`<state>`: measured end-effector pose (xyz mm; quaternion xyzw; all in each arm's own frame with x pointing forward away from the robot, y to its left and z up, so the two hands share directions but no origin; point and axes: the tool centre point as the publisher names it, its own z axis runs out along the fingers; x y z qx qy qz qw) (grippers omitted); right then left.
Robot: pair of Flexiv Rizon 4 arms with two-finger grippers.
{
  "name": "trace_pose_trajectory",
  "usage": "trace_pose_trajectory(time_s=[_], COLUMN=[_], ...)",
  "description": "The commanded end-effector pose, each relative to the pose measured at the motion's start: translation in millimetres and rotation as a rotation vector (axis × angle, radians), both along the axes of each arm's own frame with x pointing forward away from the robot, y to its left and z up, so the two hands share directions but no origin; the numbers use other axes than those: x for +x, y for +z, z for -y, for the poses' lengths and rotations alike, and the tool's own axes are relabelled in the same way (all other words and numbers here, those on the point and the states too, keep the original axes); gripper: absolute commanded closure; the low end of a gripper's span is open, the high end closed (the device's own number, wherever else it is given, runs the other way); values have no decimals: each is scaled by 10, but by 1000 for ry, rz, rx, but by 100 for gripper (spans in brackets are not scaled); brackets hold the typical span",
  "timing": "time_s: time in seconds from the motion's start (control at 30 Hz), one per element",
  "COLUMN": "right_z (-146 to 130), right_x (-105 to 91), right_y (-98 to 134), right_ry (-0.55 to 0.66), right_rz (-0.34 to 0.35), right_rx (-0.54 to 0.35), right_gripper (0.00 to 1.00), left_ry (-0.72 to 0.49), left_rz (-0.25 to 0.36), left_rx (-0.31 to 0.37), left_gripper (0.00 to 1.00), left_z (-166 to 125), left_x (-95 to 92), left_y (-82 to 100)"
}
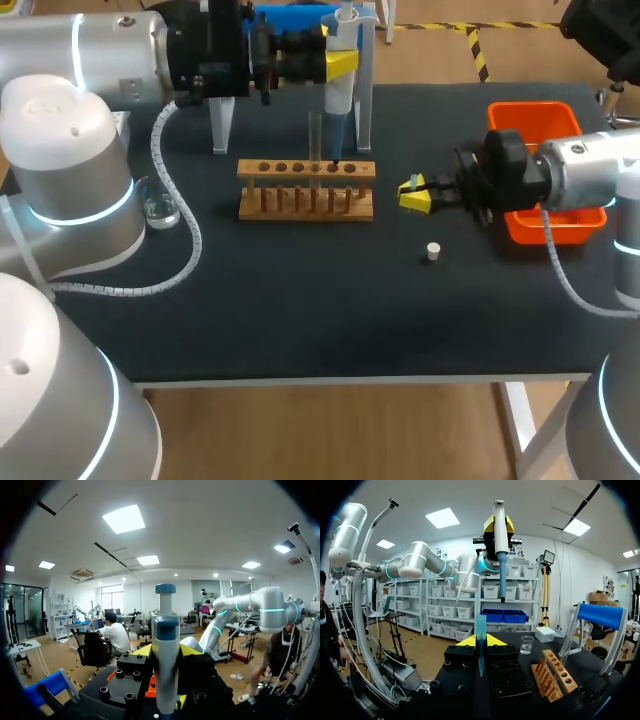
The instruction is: Invert the test tube, pick up the pipette, mount the tip to pipette, aspirate from beaker and dispense into the tube, eject the tip, return the pipette, and cap with the stopper.
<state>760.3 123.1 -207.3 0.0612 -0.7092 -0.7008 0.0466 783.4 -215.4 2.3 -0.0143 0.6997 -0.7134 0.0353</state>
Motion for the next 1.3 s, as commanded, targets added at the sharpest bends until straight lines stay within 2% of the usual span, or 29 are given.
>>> trace_pose_trajectory(time_s=[0.03, 0.17, 0.2, 0.77, 1.3], right_z=[-6, -8, -8, -34, -268], right_x=[-35, -58, -63, -94, -17], right_y=[9, 9, 9, -9, -22], right_ry=[1, 5, 6, 11, 12], right_rz=[3, 4, 4, -3, 10], right_rx=[-1, 1, 1, 14, 11], right_gripper=[100, 100, 100, 100, 100], left_ry=[1, -5, 1, -8, -8], left_rz=[-1, -9, -16, -45, -45], left_rx=[-9, -33, -17, -15, -15], left_gripper=[100, 100, 100, 100, 100], left_z=[0, -1, -4, -24, -24], left_x=[-2, -7, -8, 1, 1], left_y=[-2, 15, 18, 27, 27])
